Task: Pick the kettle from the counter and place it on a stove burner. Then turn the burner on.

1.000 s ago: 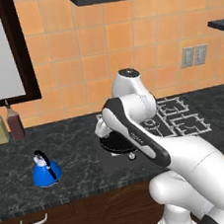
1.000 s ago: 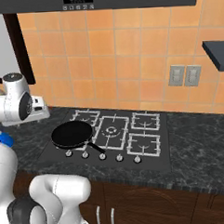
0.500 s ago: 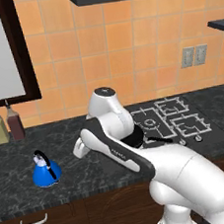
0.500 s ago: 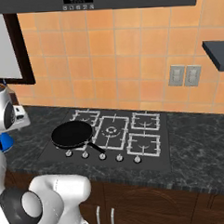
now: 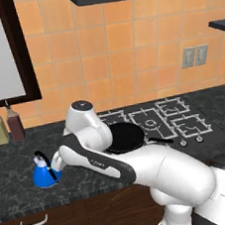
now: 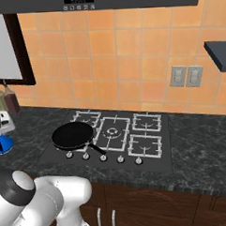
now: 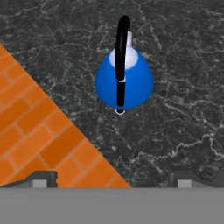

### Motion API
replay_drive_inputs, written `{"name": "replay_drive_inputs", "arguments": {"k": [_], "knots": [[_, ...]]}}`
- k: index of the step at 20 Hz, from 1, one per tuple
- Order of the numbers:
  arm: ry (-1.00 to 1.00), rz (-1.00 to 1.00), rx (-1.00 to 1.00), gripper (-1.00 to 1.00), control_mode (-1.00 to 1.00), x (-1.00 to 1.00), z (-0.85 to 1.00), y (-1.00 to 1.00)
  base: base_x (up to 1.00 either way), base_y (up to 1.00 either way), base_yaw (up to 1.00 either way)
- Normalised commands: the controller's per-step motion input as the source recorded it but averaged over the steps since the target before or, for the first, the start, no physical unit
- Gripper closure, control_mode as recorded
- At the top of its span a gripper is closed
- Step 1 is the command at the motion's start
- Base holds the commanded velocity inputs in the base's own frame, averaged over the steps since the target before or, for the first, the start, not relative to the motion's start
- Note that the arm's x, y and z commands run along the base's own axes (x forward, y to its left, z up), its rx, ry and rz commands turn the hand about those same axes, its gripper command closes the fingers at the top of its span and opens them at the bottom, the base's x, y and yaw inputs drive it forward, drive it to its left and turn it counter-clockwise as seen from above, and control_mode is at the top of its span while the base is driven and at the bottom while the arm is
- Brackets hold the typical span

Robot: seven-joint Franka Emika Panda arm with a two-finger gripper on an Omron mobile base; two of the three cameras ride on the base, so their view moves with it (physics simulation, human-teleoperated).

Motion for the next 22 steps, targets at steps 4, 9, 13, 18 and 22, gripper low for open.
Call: {"name": "replay_drive_inputs", "arguments": {"k": [4,9,13,18,22], "knots": [[0.00,0.00,0.00,-1.00,-1.00,0.01,-0.18,0.37,0.00,0.00,0.00],[0.00,-0.05,0.00,-1.00,-1.00,0.19,-0.08,0.08,0.00,0.00,0.00],[-0.02,-0.11,0.00,-1.00,-1.00,0.28,-0.24,0.19,0.00,0.00,0.00],[-0.03,-0.08,0.00,-1.00,-1.00,0.22,-0.23,0.37,0.00,0.00,0.00],[0.00,-0.06,0.00,-1.00,-1.00,0.26,-0.14,0.37,0.00,0.00,0.00]]}}
